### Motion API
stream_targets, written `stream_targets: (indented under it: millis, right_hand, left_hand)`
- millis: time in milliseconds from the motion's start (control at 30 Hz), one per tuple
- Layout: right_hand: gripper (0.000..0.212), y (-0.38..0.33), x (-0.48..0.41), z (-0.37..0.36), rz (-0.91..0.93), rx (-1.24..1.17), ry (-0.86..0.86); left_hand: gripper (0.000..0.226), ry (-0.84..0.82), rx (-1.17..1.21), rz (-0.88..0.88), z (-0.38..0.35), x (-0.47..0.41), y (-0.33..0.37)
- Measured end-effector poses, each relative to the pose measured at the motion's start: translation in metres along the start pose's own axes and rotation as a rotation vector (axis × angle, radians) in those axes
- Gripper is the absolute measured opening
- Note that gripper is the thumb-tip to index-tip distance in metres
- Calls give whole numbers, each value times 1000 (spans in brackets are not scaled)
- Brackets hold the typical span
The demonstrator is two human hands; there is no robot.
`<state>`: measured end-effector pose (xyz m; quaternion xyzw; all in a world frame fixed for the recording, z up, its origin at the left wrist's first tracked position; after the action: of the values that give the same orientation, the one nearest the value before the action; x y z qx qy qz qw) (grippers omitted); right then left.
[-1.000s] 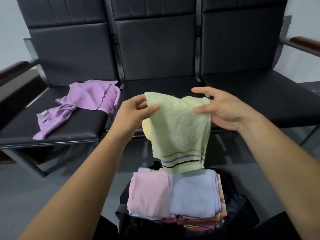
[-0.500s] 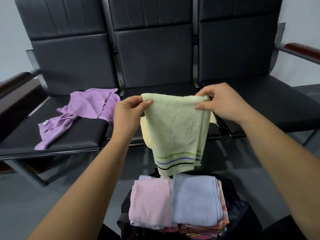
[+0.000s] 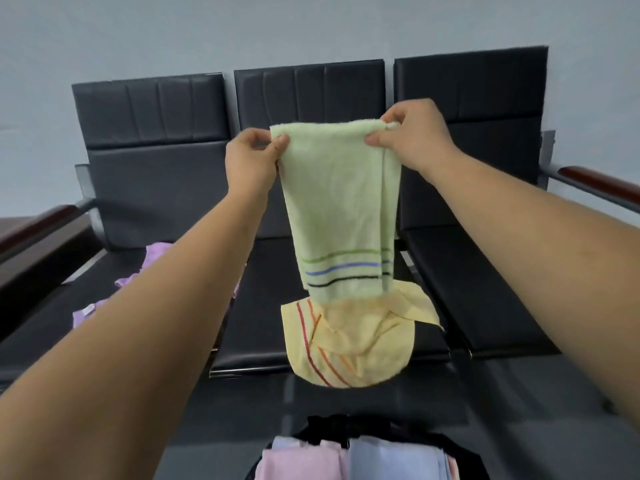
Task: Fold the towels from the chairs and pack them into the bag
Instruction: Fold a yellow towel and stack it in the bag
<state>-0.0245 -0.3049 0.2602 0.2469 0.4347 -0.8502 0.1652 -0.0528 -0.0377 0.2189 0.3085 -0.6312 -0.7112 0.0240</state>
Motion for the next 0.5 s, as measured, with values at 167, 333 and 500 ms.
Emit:
stream_targets:
  millis: [167,333,500]
  right_hand:
    - [22,18,18,-13,-12,-29,-22]
    - [18,74,86,-57,-63,10,-292]
    - [19,125,146,-100,-353,-156,-704]
  left_hand:
    - [19,-109,13,-18,-2,4,-18]
    - [8,-333,-35,99,0,61,-97]
    - [11,-580,-82,379,6,104,-174]
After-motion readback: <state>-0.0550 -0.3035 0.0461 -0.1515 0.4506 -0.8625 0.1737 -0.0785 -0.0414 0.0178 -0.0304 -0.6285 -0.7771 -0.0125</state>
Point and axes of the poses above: each hand's wrist, its own x-axis away from the middle knuckle, its own z-axis out of the back of the hand, y = z × x, the point moved 7 cm from there along -x, towards the middle knuckle, and after that the axes turned 2 degrees about z, right-handed, at the moved point
